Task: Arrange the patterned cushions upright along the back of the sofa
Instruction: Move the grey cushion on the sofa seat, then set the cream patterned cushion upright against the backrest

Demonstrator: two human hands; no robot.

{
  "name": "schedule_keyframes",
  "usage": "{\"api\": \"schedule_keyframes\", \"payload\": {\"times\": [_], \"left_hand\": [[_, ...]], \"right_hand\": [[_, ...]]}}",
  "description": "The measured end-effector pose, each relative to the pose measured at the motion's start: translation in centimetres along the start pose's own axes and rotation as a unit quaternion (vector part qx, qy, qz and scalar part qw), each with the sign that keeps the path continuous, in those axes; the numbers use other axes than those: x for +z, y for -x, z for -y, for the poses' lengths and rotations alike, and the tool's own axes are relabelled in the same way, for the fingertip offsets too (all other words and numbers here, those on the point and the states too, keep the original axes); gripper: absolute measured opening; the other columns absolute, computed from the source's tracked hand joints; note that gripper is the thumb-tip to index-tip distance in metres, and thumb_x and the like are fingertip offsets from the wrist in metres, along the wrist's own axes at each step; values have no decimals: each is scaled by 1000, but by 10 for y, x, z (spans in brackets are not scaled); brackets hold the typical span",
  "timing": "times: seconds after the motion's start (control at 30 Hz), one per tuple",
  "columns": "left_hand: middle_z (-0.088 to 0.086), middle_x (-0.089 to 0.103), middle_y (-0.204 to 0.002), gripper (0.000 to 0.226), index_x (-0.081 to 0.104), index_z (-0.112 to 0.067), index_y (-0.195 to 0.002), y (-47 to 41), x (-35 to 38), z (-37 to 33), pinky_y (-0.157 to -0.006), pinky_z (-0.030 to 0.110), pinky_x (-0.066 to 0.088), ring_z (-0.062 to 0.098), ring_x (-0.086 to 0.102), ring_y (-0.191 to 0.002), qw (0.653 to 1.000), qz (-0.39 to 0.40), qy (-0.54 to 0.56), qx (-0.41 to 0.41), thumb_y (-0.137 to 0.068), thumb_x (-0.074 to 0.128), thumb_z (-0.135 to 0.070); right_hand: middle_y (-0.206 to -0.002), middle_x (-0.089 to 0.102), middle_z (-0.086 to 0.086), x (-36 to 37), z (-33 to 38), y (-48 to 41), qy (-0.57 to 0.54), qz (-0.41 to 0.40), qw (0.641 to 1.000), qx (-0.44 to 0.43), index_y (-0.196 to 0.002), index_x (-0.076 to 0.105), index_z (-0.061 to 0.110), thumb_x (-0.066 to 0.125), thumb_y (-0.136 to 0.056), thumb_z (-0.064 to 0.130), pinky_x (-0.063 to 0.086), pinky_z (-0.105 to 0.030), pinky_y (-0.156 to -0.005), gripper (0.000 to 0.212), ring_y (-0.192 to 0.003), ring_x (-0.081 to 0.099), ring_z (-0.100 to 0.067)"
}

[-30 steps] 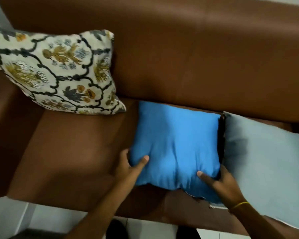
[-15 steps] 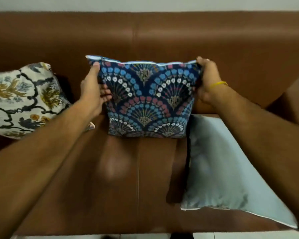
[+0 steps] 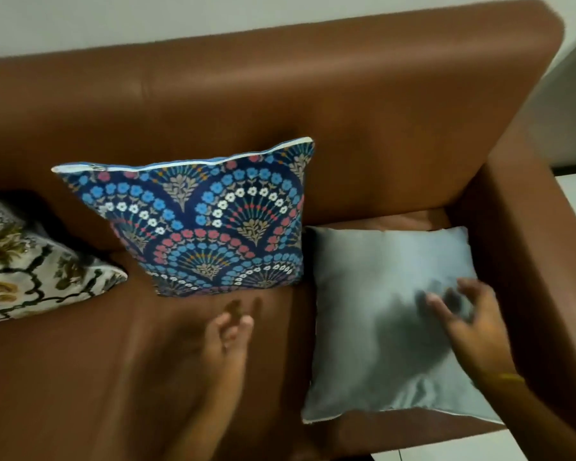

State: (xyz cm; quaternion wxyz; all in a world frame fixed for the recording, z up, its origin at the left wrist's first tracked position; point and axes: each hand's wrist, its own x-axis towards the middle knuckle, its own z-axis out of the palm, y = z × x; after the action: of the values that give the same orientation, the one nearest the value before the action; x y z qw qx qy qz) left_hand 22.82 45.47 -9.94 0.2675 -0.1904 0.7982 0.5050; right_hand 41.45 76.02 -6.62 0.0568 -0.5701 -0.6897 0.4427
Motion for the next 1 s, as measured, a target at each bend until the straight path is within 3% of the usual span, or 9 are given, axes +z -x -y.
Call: {"api": "schedule_keyframes", "payload": {"times": [0.1,0.2,0.3,0.4,0.47,0.57,0.77,0.9,1.0], "left_hand": [[8,61,-150,59,51,-26,-144,23,65,37,-104,29,49,24,65,-133,979,171,-56,-96,-94,80,-32],[1,60,-160,107,58,-29,-153,30,105,48,-124,45,41,27,55,-149,971,182,-119,-96,-66,72,-91],[-15,71,-138,73,67,-37,-136,55,116,8,-114,30,42,12,61,-139,988,134,-70,-39,-78,71,-81],[-40,72,-113,28,68,-48,-123,80,118,-62,-90,7,52,-29,62,-103,990,130,-38,46,-96,69,-43],[-34,80,-110,30,73,-43,-123,79,121,-113,-89,16,60,-17,71,-101,983,163,18,87,-94,71,-45],[10,86,-102,54,71,-15,-132,56,141,-182,-64,37,69,23,83,-77,965,220,125,74,-93,65,-51],[3,78,-75,67,63,-6,-142,-1,187,-199,-76,38,63,18,75,-71,974,76,149,151,-112,33,-58],[9,72,-128,40,57,-18,-149,8,187,-122,-106,44,57,23,70,-120,987,10,120,106,-114,47,-36],[10,65,-148,65,48,-21,-159,12,195,-57,-122,54,46,32,63,-138,993,16,111,-25,-100,69,-2]], "right_hand": [[-156,61,-19,-36,-93,-3,11,26,991,129,-155,52,12,85,-48,94,51,-54,-115,138,-135,62,-36],[-159,54,-7,-43,-88,3,-69,94,983,145,-163,42,20,96,-64,73,45,-38,-113,125,-135,58,-22],[-138,67,18,-79,-62,-19,-42,112,991,60,-144,56,34,84,-75,42,47,-19,-94,75,-121,63,6],[-128,75,28,-134,-13,-47,-37,82,995,-33,-132,73,36,82,-83,42,60,-31,-95,50,-121,69,7],[-117,83,6,-163,35,-70,-110,74,989,-72,-122,79,29,85,-85,47,68,-44,-77,42,-99,80,-12],[-88,75,5,-169,110,-121,-226,46,970,-80,-106,72,30,82,-84,44,52,-27,-52,28,-63,69,-11],[-133,64,-14,-115,171,-200,-26,-44,985,-168,-121,57,22,77,-74,50,58,-51,-105,58,-124,66,-32],[-168,43,-18,-95,169,-144,177,-172,921,-301,-158,46,9,61,-88,33,41,-54,-117,75,-157,41,-41],[-183,32,-6,-78,158,-120,320,-116,843,-416,-171,36,20,60,-79,22,31,-62,-126,95,-173,25,-34]]}}
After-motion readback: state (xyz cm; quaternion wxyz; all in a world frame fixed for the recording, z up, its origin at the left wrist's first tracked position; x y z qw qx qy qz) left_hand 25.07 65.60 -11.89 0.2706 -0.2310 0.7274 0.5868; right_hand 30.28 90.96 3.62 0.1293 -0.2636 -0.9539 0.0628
